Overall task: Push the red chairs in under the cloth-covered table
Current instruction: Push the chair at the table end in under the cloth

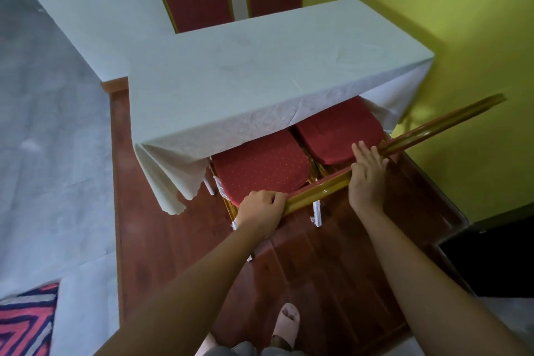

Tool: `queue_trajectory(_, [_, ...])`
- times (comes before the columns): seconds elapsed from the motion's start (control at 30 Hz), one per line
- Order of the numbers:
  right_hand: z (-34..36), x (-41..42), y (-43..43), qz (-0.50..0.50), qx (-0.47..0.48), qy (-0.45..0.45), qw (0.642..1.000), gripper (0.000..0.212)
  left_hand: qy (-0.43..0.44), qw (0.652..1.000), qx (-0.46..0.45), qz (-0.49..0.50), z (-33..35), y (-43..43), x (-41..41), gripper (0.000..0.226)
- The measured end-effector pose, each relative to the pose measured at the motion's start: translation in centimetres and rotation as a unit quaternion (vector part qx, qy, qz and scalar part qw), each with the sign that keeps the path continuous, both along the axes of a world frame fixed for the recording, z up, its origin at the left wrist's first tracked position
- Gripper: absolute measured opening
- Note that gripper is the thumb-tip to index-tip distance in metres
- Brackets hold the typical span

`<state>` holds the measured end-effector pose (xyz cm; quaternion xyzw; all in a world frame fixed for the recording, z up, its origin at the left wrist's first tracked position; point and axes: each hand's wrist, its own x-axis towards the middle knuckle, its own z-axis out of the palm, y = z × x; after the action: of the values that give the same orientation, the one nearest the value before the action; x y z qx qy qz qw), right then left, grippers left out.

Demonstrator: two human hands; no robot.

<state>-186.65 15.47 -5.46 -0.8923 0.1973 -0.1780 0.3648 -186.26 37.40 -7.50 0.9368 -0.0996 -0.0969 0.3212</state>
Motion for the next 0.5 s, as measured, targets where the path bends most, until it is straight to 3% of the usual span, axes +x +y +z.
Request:
queue_trajectory(0.13, [-0.3,0.1,-0.2,0.006,0.000,-0.006,1.000,0.057,-0.031,0.999,0.017,-0.027,0.2,0.1,-0.1,0.045])
queue_trajectory(0.37, [-0.3,0.2,0.0,0.000,0.001,0.000,1.000,0.058,0.003,1.000,-0.023,-0.002,0.9,0.1,-0.3,0.062])
queue_trajectory(0.5, [0.1,0.6,0.3,0.008,-0.002,0.014,1.000,0.061,0.006,0.999,-0.031,-0.016,1.7,0.6,0.0,0.056])
